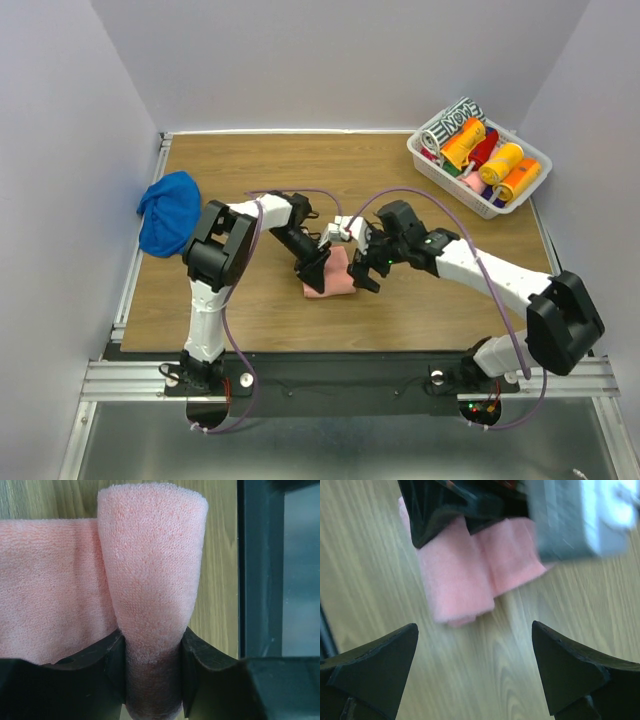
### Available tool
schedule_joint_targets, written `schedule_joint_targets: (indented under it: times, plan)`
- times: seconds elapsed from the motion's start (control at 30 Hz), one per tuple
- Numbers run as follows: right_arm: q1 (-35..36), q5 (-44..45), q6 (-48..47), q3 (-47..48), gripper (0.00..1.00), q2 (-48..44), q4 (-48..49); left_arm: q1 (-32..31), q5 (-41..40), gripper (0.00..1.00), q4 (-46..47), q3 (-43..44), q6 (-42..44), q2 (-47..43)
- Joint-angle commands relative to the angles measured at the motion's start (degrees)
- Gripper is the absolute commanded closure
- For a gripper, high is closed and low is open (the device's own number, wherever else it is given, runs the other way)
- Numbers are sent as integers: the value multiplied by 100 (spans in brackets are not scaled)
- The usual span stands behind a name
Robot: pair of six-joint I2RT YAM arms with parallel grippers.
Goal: Roll the towels
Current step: Roll the towel
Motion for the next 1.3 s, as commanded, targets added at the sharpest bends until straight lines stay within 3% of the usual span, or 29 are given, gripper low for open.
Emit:
schedule_joint_targets:
  times: [0.0, 0.33, 0.47, 0.57, 0.6, 0.67, 0.73, 0.77, 0.8, 1.0, 1.27]
  plan:
    - [532, 515, -534, 113, 0, 324, 1000, 78, -908, 51, -155, 73, 449, 495]
    - [1113, 690, -1000, -432, 0, 921, 1790, 166, -934, 50, -287, 249, 546, 654]
    - [1113, 866, -1315, -643, 6, 1194, 2186, 184, -969, 49, -313, 293, 554, 619]
    - [1113, 796, -1317, -696, 22, 1273, 2380, 192, -978, 46, -322, 372, 546, 566]
    - [1122, 770, -1299, -679, 38, 1291, 2380, 193, -970, 46, -322, 381, 537, 522]
    - [1113, 708, -1220, -644, 59, 1352, 2389, 193, -961, 43, -278, 398, 511, 461]
    - [1113, 621, -1097, -617, 72, 1387, 2371, 201, -978, 37, -147, 407, 458, 277]
    - [1113, 568, -992, -582, 88, 1396, 2284, 219, -1031, 35, -59, 399, 345, 180]
    - [1122, 524, -913, -564, 97, 1396, 2257, 219, -1075, 33, 20, 381, 283, 57]
    - [1122, 93, -491, -47, 99, 1782, 1212, 412, -1470, 25, 986, 74, -147, -1357]
    - [1034, -688, 309, 982, 99, 2679, -36, 1360, -1829, 21, 2793, -769, -1044, -3247]
